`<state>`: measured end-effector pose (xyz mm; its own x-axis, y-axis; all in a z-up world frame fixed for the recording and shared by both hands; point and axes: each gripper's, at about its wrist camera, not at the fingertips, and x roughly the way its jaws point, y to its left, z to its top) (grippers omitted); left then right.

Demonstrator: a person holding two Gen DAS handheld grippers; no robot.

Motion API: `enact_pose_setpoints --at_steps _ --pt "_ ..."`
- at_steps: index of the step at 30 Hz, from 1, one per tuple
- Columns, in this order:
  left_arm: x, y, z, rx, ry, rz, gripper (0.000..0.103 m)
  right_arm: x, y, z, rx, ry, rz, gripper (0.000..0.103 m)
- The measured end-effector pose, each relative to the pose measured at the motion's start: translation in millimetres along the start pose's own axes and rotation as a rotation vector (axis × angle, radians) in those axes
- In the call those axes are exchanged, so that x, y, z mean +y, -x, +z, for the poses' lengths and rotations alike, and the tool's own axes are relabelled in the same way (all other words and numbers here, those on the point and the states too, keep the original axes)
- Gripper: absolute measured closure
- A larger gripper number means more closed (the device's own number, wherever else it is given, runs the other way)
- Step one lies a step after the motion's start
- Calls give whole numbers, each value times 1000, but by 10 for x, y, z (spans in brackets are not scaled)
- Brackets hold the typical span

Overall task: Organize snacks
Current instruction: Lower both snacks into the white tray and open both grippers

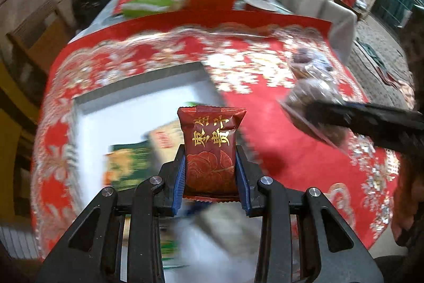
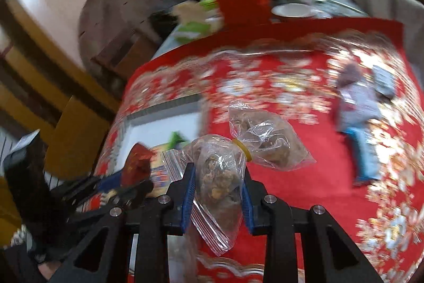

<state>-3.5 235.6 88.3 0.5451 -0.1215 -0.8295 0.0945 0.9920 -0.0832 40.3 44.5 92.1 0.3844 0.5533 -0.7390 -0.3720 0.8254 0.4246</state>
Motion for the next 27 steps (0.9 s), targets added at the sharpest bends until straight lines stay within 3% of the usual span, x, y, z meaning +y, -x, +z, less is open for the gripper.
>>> enact_pose_setpoints --at_steps 10,20,22,23,24,26,27 --pt "679 -303 48 56 32 89 70 1089 -440 -399 146 314 58 73" --pt "723 -545 160 120 33 93 70 1364 -687 -707 235 466 20 73" --pt "737 -543 175 128 49 89 70 1364 -706 -718 248 486 10 67" --pt "738 -537 180 132 57 89 67 1364 -703 -744 253 496 8 56" --pt "737 -529 181 133 61 86 64 1363 -696 -746 251 500 17 52" --pt "716 -503 177 130 64 98 47 1360 -639 -750 228 520 30 50" --pt "707 -488 176 128 66 107 45 1359 -615 -754 223 531 31 50"
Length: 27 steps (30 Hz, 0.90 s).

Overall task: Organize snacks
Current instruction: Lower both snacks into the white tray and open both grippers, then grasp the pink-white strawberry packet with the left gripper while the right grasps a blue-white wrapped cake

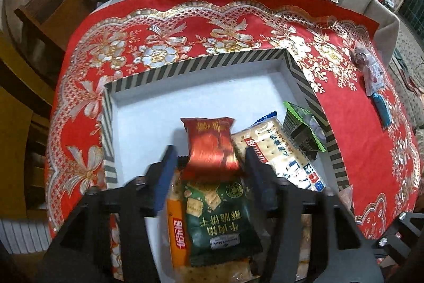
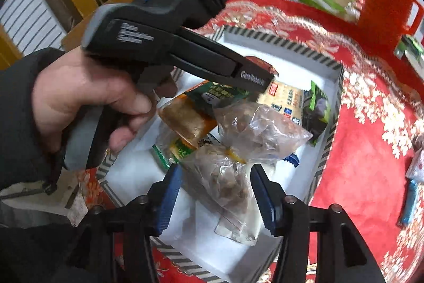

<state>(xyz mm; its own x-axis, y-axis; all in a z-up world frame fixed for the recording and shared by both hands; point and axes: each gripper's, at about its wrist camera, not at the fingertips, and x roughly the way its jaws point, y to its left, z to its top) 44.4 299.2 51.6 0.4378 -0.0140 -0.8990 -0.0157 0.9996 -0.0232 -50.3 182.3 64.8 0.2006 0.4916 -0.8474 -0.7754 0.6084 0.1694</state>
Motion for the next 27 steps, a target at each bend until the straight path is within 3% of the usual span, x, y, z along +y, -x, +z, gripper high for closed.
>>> enact_pose_setpoints --at_steps 5,9,11,18,21,27 --pt "-92 193 1 -54 20 85 40 -150 190 -73 -44 -19 0 50" --pt "-235 342 96 -119 56 116 35 -604 446 -202 -123 -147 -44 50" --pt "-407 366 181 -136 43 94 35 -871 530 -289 -146 -221 -81 50" --pt "-1336 172 450 -105 -73 -28 35 -2177 898 -938 -186 -541 -375 50" --pt "-1800 12 520 -78 -159 -82 35 -2632 976 -1141 -194 -654 -375 50" --pt "-2396 -260 662 -42 -279 -124 35 -2918 779 -1095 -147 -608 -327 50"
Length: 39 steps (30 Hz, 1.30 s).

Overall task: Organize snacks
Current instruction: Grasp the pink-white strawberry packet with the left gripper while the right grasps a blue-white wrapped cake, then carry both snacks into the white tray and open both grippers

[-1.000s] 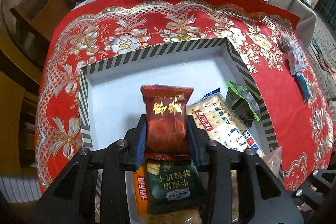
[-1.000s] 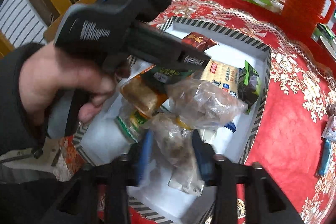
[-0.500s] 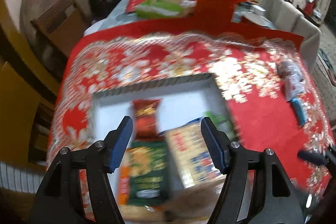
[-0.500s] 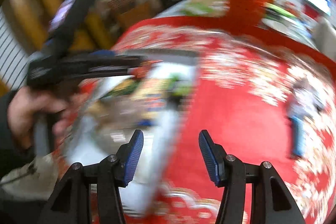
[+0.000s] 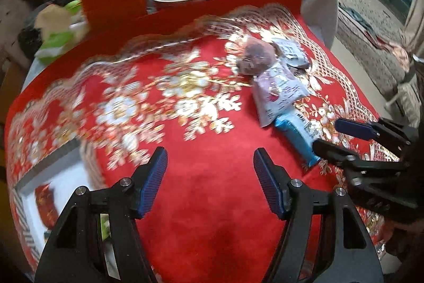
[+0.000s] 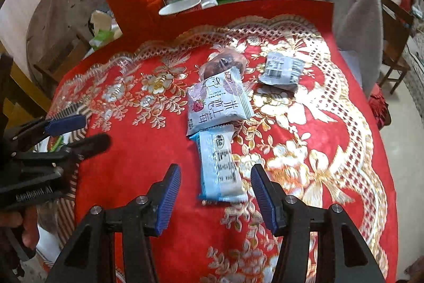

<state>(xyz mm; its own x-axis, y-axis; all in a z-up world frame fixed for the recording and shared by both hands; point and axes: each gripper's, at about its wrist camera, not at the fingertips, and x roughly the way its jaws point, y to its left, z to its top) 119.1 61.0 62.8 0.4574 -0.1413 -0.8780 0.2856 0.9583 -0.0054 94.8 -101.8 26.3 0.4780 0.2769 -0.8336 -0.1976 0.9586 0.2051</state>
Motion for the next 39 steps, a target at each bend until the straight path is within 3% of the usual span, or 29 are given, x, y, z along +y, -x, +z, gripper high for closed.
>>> enact_pose_setpoints --at_steps 6,8,10,20,25,26,27,29,39 --pt "-35 -193 111 39 -22 14 35 5 -356 60 46 30 -22 51" --pt "-31 -228 138 39 -24 14 35 -11 -445 64 72 33 -18 69" --pt "-46 -266 180 40 -28 9 35 -63 -477 47 83 10 -8 75" --pt "-636 -661 563 50 -170 -107 35 -506 -113 -318 91 -112 -33 76" --pt "-879 -894 655 84 -227 -69 35 -623 17 -533 94 -162 -23 76" --pt "-917 -914 649 83 -235 -60 42 -633 38 -562 94 -169 -21 76" --pt "-937 -915 640 76 -240 -47 52 -640 57 -587 91 -176 -18 76" --pt "-938 -885 602 67 -225 -57 56 -632 76 -602 87 -176 -15 76" --pt "-732 -368 170 34 -156 -91 57 -598 157 -626 68 -197 17 76"
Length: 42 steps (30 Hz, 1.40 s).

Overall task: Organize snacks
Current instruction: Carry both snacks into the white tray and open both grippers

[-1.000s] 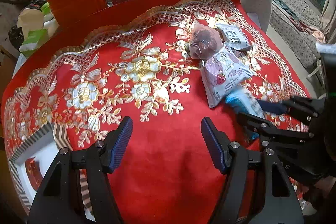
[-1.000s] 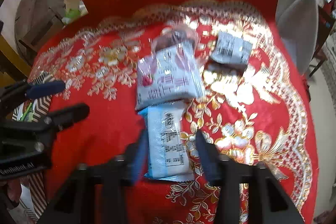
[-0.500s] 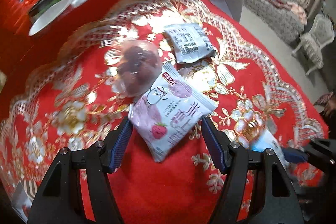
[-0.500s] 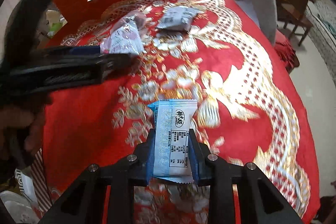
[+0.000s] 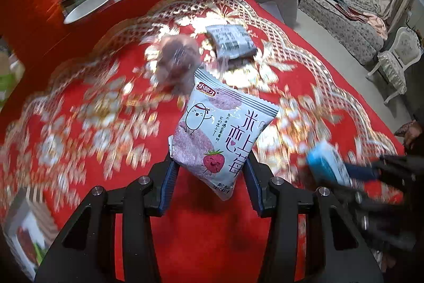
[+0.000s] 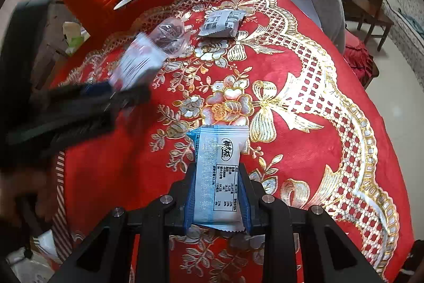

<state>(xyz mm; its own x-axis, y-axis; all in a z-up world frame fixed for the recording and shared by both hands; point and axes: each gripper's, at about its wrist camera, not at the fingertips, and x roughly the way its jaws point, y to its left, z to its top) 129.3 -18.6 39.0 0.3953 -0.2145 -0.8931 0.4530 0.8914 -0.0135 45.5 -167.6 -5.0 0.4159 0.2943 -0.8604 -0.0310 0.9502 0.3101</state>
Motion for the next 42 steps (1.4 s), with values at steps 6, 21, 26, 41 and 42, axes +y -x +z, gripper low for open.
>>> enact_pose_setpoints --at_steps 6,21,26,41,42 --pt "37 268 -356 12 36 46 57 194 88 16 -20 29 12 76" --pt "796 970 -858 -80 212 159 57 1185 254 58 -44 196 53 76" --pt "1133 1139 -1061 -93 260 191 57 1674 297 120 -59 263 88 76" --pt "2170 1393 -1765 -67 356 276 57 3165 181 -275 -9 483 195 76" --pt "2210 1387 -1798 -61 361 277 57 3223 172 -310 -2 498 196 76"
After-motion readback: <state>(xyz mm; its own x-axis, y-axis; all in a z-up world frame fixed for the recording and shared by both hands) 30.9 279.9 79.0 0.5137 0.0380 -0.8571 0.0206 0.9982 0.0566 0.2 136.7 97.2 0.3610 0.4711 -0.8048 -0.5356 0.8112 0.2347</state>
